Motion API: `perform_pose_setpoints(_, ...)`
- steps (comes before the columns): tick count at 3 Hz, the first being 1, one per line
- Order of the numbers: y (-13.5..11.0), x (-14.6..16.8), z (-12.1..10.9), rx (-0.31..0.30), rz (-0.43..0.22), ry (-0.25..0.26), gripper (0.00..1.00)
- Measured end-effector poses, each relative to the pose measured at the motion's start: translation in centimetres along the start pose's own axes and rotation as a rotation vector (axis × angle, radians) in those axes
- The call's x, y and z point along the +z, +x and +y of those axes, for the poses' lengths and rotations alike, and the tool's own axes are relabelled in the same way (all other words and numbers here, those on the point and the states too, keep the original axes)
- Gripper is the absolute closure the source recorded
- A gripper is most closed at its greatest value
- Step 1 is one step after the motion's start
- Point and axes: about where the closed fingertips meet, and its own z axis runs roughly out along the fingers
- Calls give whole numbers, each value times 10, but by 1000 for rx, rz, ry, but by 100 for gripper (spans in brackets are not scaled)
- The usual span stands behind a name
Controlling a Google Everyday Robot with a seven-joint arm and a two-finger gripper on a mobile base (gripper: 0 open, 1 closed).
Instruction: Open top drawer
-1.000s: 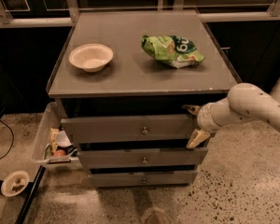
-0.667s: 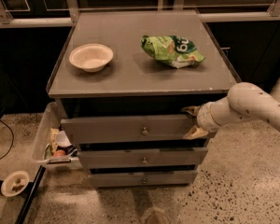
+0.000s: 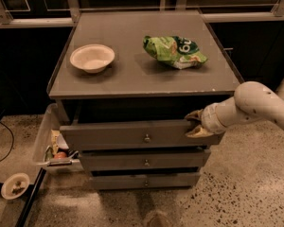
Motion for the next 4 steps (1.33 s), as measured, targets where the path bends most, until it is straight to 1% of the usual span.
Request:
perform_pose_setpoints(1, -1, -10, 9, 1, 1, -14, 87)
perform_pose_setpoints(3, -1, -9, 9, 1, 1, -14, 39)
perform_pose_setpoints(4, -2, -9, 15, 1, -16, -32, 16)
